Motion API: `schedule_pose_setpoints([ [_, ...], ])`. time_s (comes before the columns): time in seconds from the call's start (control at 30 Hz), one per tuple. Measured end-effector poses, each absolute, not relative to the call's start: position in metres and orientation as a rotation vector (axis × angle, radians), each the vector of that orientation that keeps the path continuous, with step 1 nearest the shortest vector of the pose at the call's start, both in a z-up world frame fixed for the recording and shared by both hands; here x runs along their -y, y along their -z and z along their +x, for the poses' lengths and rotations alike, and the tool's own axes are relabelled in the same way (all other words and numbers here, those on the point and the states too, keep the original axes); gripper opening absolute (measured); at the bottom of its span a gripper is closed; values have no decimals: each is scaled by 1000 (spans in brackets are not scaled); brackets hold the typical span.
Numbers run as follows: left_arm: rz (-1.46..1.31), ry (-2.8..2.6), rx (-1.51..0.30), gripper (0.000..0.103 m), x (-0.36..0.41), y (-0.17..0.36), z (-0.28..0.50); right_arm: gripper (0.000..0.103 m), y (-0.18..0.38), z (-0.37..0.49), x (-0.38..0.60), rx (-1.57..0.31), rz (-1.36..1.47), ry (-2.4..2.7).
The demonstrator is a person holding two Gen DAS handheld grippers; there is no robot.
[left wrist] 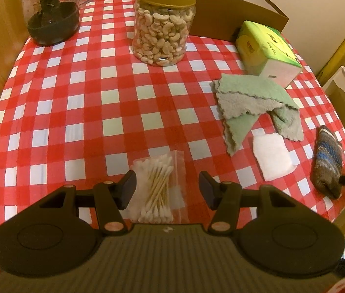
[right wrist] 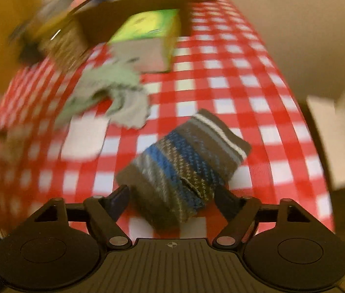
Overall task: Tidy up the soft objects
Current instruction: 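Lift the striped knit with the right gripper while the left grasps the cotton-swab bag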
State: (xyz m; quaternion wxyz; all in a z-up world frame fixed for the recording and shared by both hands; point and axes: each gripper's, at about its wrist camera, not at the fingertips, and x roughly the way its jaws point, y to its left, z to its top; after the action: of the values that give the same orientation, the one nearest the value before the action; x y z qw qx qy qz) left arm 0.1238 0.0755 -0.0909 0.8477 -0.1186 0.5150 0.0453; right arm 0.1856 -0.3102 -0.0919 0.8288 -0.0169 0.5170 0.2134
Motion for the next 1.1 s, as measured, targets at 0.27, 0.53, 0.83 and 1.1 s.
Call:
schedule_pose_setpoints([
  [0.27, -247, -95, -1083, 54, -75, 92, 125, 82, 114, 215, 322, -1073, 232, -187],
  [0.53, -250, -118, -1080, 54, -80, 93, 122, 89, 122, 223, 275, -1043, 63, -239],
  [0.83, -248, -129, -1084, 56, -86, 98, 117, 59, 133, 207, 244, -1001, -149, -356],
  [1.1, -247, -112, -1118, 57, -84, 115, 121, 29, 123, 215, 254, -1027, -52, -401],
])
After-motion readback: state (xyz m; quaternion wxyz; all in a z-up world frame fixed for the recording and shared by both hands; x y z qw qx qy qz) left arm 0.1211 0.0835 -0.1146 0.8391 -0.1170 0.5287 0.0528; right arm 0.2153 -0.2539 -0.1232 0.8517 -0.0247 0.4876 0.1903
